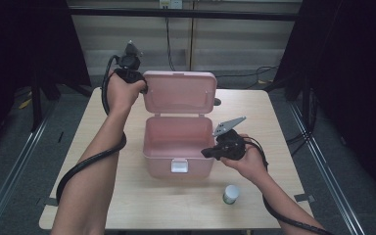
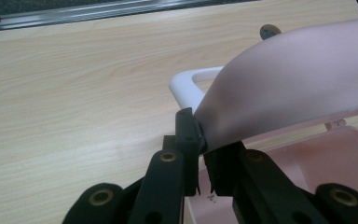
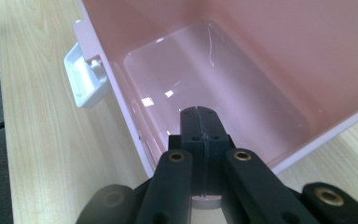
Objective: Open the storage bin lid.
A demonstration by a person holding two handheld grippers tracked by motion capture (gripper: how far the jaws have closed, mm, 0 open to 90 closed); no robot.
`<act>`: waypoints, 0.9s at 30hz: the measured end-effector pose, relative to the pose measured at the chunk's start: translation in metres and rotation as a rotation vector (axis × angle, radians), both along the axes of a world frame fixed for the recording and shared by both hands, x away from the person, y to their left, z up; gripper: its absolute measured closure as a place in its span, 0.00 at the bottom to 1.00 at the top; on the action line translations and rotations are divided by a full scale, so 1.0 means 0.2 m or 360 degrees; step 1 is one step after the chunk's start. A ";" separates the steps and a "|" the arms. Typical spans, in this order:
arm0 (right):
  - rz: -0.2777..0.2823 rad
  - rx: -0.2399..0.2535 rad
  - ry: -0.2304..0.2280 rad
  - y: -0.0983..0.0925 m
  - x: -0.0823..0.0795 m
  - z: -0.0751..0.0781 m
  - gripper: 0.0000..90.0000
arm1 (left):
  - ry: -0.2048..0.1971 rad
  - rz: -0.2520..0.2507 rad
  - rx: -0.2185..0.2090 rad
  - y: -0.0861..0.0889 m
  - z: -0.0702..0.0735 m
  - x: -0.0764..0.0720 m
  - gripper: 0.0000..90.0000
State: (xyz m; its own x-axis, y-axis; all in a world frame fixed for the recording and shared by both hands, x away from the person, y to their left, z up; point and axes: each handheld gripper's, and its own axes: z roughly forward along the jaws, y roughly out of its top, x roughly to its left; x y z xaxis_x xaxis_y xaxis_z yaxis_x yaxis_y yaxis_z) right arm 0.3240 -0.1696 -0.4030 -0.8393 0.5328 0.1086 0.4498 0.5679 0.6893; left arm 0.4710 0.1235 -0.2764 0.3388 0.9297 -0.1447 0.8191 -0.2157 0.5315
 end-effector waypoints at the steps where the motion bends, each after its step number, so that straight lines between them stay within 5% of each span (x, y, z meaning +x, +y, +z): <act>1: 0.0004 0.0001 -0.0001 0.00 0.00 0.00 1.00 | 0.0003 -0.0005 -0.0003 0.00 0.00 0.00 0.94; 27: 0.0013 0.0030 0.0012 -0.01 0.00 0.00 1.00 | 0.0040 0.0035 -0.0024 -0.01 -0.03 0.10 0.95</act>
State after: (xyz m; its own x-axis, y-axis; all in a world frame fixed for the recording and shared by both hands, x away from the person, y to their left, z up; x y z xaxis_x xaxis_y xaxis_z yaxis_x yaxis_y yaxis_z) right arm 0.3243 -0.1707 -0.4036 -0.8425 0.5239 0.1252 0.4506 0.5582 0.6966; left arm 0.4912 0.1214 -0.2817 0.3145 0.9344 -0.1672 0.8366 -0.1896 0.5140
